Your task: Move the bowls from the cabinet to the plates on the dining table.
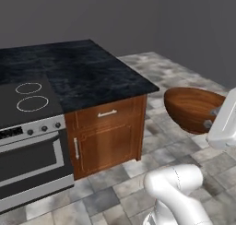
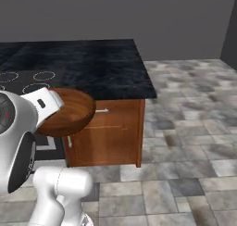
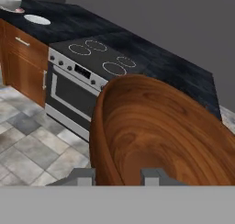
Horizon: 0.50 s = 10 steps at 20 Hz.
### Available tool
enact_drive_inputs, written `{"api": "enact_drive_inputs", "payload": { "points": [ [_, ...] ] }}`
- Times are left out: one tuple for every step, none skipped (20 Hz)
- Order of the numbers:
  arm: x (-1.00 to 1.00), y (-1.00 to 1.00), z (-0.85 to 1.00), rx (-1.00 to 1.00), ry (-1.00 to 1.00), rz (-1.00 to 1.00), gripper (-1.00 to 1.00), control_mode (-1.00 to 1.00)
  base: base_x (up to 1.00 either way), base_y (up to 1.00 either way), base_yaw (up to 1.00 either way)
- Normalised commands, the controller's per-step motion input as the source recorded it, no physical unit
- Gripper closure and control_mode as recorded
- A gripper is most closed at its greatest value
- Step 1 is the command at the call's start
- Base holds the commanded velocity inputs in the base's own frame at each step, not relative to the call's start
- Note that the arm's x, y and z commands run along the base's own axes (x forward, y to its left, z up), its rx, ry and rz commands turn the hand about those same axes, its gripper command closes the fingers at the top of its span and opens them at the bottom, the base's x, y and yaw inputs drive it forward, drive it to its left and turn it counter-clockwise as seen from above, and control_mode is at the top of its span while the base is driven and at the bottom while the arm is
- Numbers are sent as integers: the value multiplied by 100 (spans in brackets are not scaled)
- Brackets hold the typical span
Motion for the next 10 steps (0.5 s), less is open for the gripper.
{"api": "enact_drive_inputs", "payload": {
  "points": [
    [0, 0, 0, 0, 0, 0, 100, 100, -26, 100, 6],
    [0, 0, 0, 0, 0, 0, 100, 100, -24, 100, 6],
    [0, 0, 0, 0, 0, 0, 100, 100, -25, 100, 5],
    [0, 0, 0, 0, 0, 0, 100, 100, -24, 100, 5],
    [0, 0, 0, 0, 0, 0, 100, 100, -26, 100, 5],
    [0, 0, 0, 0, 0, 0, 100, 100, -22, 100, 5],
    [0, 0, 0, 0, 0, 0, 100, 100, -18, 100, 6],
    [0, 0, 0, 0, 0, 0, 100, 100, -16, 100, 6],
    [0, 0, 0, 0, 0, 0, 100, 100, -10, 100, 6],
    [0, 0, 0, 0, 0, 0, 100, 100, -6, 100, 7]
  ]
}}
